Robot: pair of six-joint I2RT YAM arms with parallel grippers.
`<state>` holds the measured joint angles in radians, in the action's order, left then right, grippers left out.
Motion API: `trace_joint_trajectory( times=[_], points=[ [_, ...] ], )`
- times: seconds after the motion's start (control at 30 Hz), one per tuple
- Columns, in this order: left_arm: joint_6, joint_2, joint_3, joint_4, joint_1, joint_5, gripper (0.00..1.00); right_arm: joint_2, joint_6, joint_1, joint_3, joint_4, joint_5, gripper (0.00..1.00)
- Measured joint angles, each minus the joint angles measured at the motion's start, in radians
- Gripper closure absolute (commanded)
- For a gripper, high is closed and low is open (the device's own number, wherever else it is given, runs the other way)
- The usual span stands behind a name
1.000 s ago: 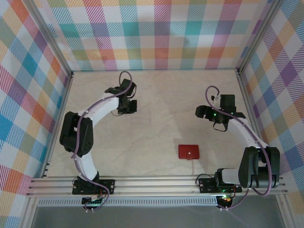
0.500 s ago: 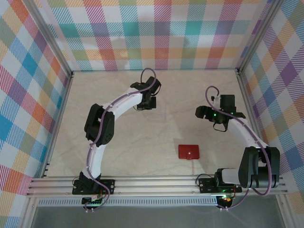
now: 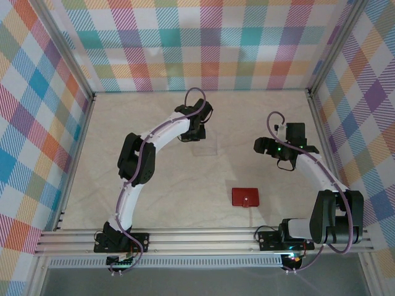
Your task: Take the credit cards out of the card holder
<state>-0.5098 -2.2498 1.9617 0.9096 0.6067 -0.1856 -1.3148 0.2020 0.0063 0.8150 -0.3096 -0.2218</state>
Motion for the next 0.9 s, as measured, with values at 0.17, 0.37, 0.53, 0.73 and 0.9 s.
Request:
trace_joint_trajectory(
  times=[0.17, 0.37, 0.53, 0.73, 0.9],
  points=[
    [0.000, 0.000, 0.000, 0.016, 0.001, -0.003, 0.76, 0.000, 0.000, 0.001, 0.011, -0.011, 0.000, 0.16],
    [0.002, 0.009, 0.000, 0.034, 0.002, -0.003, 0.72, -0.008, 0.021, 0.015, 0.055, -0.080, 0.000, 0.17],
    [0.006, 0.076, -0.028, 0.031, 0.009, 0.006, 0.71, -0.004, 0.075, 0.050, 0.064, -0.183, 0.009, 0.19],
    [0.012, 0.250, -0.187, -0.006, 0.032, 0.044, 0.69, 0.055, 0.172, 0.169, 0.034, -0.310, 0.034, 0.18],
    [0.012, 0.396, -0.385, -0.061, 0.038, 0.080, 0.68, 0.105, 0.303, 0.280, -0.050, -0.394, 0.074, 0.12]
  ],
)
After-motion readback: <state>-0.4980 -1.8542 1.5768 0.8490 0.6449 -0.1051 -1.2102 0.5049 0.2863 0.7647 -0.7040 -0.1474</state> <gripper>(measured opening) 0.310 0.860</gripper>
